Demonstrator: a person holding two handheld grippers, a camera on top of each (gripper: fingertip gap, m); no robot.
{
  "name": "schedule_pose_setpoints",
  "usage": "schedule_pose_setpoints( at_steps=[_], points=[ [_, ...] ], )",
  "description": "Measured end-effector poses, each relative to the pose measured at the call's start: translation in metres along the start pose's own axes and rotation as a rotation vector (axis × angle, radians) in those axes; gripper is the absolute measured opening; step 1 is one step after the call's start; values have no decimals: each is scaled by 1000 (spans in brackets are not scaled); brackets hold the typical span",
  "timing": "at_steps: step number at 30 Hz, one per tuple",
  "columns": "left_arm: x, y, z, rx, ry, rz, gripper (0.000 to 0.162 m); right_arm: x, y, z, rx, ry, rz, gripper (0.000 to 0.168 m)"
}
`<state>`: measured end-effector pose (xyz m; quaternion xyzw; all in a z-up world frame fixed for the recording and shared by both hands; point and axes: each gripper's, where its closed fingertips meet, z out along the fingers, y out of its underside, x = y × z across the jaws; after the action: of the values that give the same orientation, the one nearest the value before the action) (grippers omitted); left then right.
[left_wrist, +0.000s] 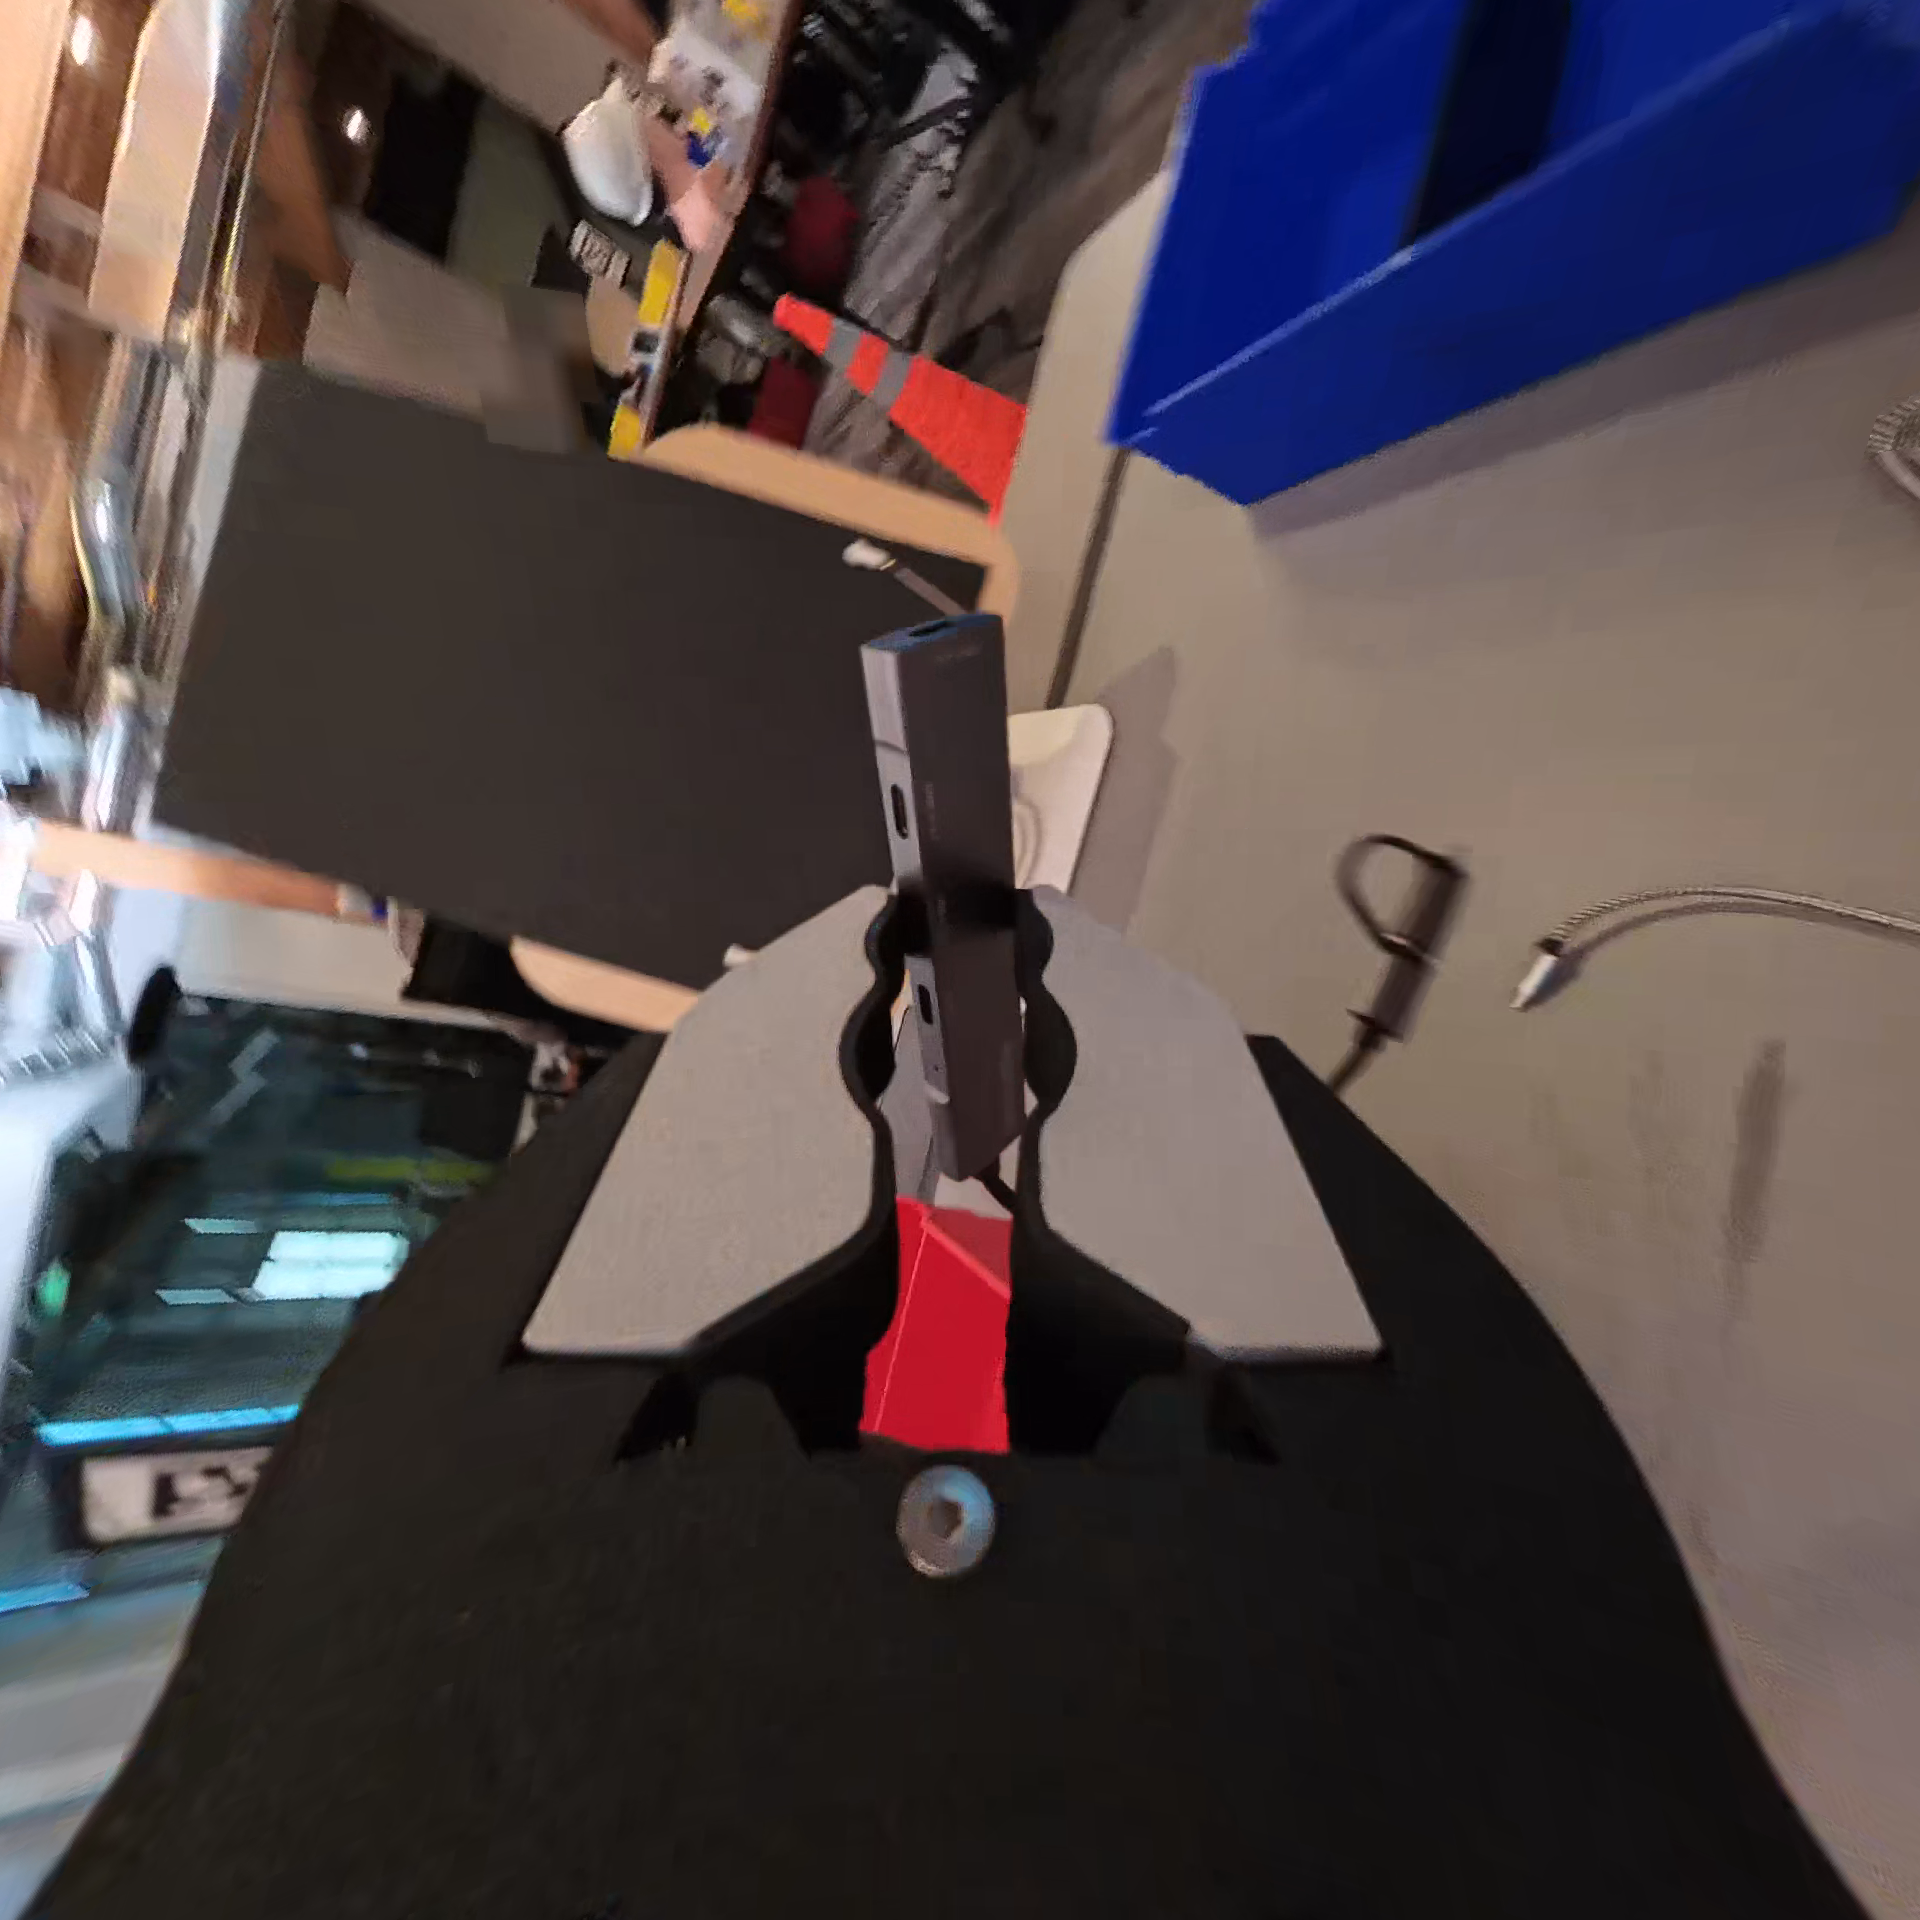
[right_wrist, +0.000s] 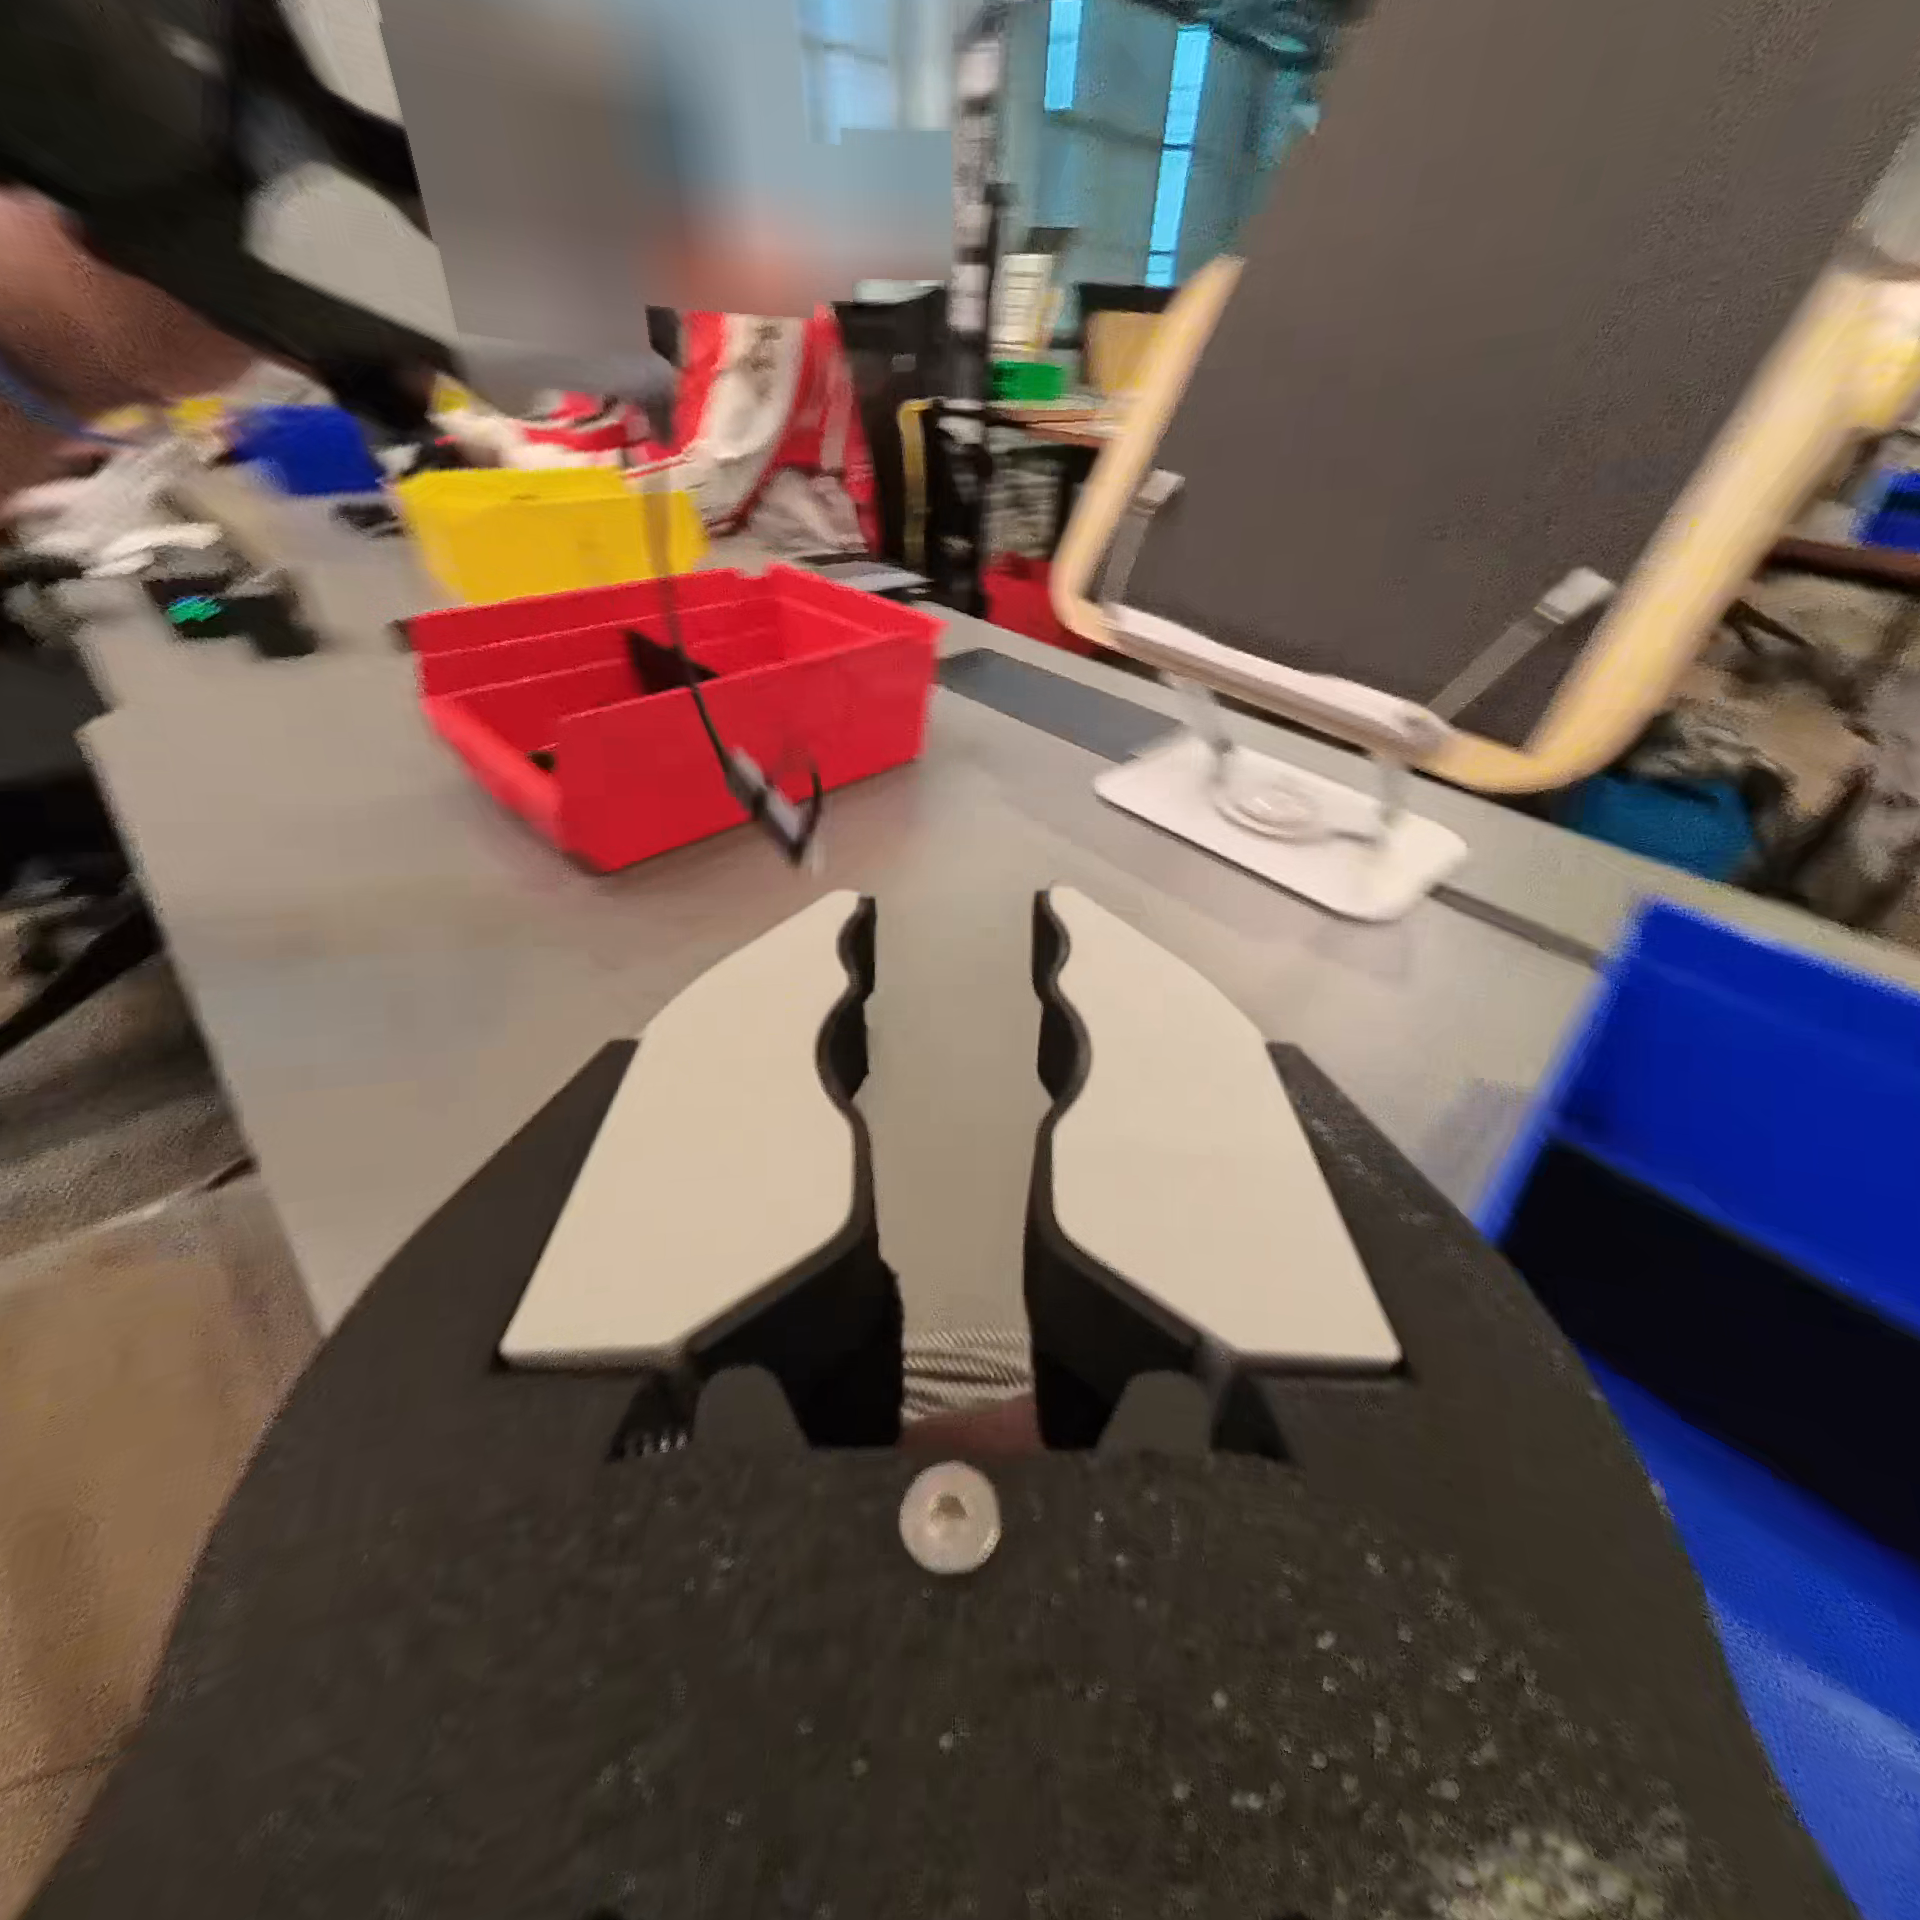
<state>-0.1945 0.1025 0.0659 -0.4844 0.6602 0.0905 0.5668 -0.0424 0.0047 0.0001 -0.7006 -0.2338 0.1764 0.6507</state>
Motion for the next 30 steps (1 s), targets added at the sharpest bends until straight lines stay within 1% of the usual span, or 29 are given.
schedule_pose_setpoints(
  at_steps=[2, 4, 6, 8, 13, 16, 19, 20, 21, 23, 25, 27, 30],
  points=[
    [34, -15, 11, -11, 6, 120, 20, -28, -11, 17, -24, -134, -44, 31],
    [63, -24, 22, -20, -2, 229, 20, -44, -13, 32, -74, -220, -39, 35],
    [89, -31, 30, -13, 24, 271, 19, -52, -13, 43, -88, -260, -36, 37],
    [108, -35, 35, 3, 54, 277, 19, -55, -9, 51, -100, -277, -54, 36],
    [123, -46, 36, 24, 77, 277, 19, -64, 13, 61, -164, -333, -116, 30],
    [124, -44, 37, 1, 60, 306, 19, -66, 16, 63, -167, -355, -141, 25],
    [126, -42, 37, -5, 69, 279, 19, -68, 17, 64, -161, -374, -155, 22],
    [127, -42, 36, 0, 82, 262, 19, -67, 18, 64, -161, -367, -160, 16],
    [130, -41, 35, 9, 101, 229, 19, -64, 19, 64, -156, -353, -175, 10],
    [134, -39, 32, 26, 155, 111, 19, -67, 21, 63, -161, -369, -202, 9],
    [135, -32, 27, 46, 214, -51, 19, -68, 24, 63, -153, -353, -261, 9],
    [133, -23, 20, 91, 279, -273, 19, -70, 26, 60, -148, -371, -274, 9],
    [133, -18, 3, 250, 432, -682, 32, -64, 26, 55, -97, -400, -186, 9]
  ],
)
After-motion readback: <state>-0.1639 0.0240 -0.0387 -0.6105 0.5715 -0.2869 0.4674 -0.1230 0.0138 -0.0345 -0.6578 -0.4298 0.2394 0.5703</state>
